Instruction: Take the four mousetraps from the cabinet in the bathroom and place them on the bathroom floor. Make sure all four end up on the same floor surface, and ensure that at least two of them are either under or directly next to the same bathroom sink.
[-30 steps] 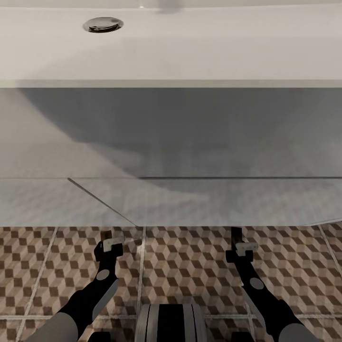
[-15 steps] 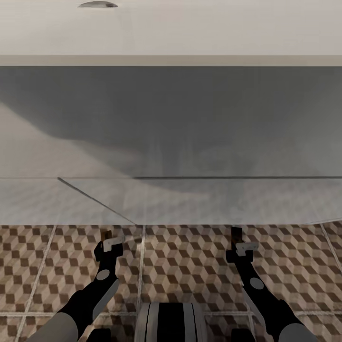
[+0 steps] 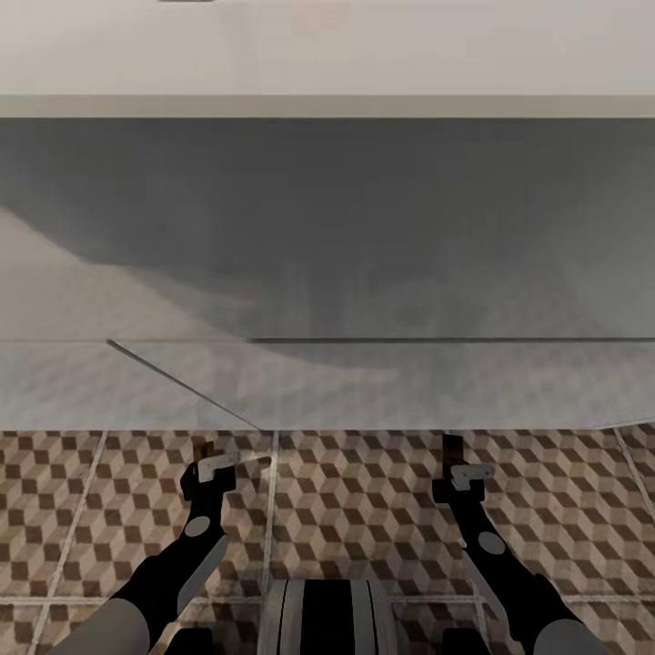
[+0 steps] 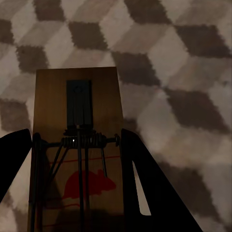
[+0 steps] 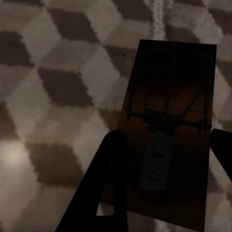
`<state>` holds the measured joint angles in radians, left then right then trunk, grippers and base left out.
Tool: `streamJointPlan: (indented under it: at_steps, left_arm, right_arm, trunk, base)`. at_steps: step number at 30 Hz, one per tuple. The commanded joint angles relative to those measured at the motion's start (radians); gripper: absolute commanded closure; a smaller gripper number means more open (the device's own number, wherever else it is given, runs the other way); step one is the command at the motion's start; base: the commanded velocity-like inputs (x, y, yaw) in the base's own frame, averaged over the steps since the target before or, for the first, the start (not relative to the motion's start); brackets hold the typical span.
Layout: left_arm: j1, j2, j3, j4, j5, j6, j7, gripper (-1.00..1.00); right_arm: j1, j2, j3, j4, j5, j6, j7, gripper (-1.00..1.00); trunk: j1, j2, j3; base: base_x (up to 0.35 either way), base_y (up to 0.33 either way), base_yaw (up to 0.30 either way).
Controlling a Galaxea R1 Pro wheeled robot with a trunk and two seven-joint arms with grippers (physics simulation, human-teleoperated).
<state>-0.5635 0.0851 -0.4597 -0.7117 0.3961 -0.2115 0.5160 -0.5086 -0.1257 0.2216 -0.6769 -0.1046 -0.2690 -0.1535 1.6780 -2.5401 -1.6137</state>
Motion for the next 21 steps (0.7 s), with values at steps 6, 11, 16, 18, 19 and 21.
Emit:
streamJointPlan:
  at_steps: [6,11,16,18,19,21]
  left_arm:
    - [-0.001,0.001,-0.008,0.000,0.010,-0.006,0.007,1.00]
    - [-0.001,0.002,-0.008,0.000,0.010,-0.006,0.007,1.00]
    - [-0.001,0.002,-0.008,0.000,0.010,-0.006,0.007,1.00]
    - [-0.001,0.002,-0.008,0.000,0.010,-0.006,0.007,1.00]
    - [-0.001,0.002,-0.008,0.000,0.010,-0.006,0.007,1.00]
    - [-0.001,0.002,-0.008,0.000,0.010,-0.006,0.007,1.00]
  right_arm:
    - [-0.001,-0.002,0.009,0.000,-0.010,-0.004,-0.008,1.00]
    - [-0.001,-0.002,0.008,0.000,-0.010,-0.004,-0.007,1.00]
    - [-0.001,-0.002,0.008,0.000,-0.010,-0.004,-0.007,1.00]
    - [-0.001,-0.002,0.007,0.000,-0.010,-0.004,-0.007,1.00]
    - [-0.001,-0.002,0.007,0.000,-0.011,-0.004,-0.008,1.00]
    - [-0.001,-0.002,0.007,0.000,-0.011,-0.004,-0.008,1.00]
  trunk:
    - [0.000,0.000,-0.001]
    - [0.000,0.000,-0.001]
    - [0.000,0.000,-0.001]
    - [0.000,0.000,-0.001]
    - [0.000,0.000,-0.001]
    - [0.000,0.000,-0.001]
  base:
    - [0.000,0.000,0.000]
    - [0.000,0.000,0.000]
    - [0.000,0.000,0.000]
    - [0.000,0.000,0.000]
    - [0.000,0.000,0.000]
    - [0.000,0.000,0.000]
